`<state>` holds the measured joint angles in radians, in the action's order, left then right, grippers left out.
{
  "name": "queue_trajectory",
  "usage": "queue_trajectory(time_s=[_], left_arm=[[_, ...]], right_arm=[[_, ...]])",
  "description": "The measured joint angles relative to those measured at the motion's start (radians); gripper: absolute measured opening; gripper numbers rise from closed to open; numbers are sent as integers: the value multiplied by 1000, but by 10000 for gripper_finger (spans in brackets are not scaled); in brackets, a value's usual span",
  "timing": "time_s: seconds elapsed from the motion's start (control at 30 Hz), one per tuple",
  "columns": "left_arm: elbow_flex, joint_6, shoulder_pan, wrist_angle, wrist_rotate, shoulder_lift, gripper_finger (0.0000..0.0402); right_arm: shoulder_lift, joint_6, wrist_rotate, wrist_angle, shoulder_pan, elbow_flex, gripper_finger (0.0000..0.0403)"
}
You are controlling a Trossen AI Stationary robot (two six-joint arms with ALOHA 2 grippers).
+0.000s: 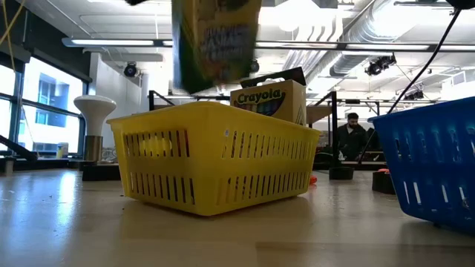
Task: Pick & Place Office Desk Supplies
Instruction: Put the left yellow crayon box into the yellow box
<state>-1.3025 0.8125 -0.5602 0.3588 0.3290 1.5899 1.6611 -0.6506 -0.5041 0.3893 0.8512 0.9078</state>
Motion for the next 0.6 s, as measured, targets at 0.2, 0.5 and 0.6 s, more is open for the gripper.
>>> queue_trajectory(time_s=[0.2,0.5,0.6], left_arm=[[0,0,10,-7,-10,33,0],[6,3,50,28,-30,44,0],[8,21,70,19,-62,61,0]], right_arm=[[0,0,0,-1,0,0,256],[0,0,1,-1,0,0,256],[0,-1,1,-4,0,0,256]])
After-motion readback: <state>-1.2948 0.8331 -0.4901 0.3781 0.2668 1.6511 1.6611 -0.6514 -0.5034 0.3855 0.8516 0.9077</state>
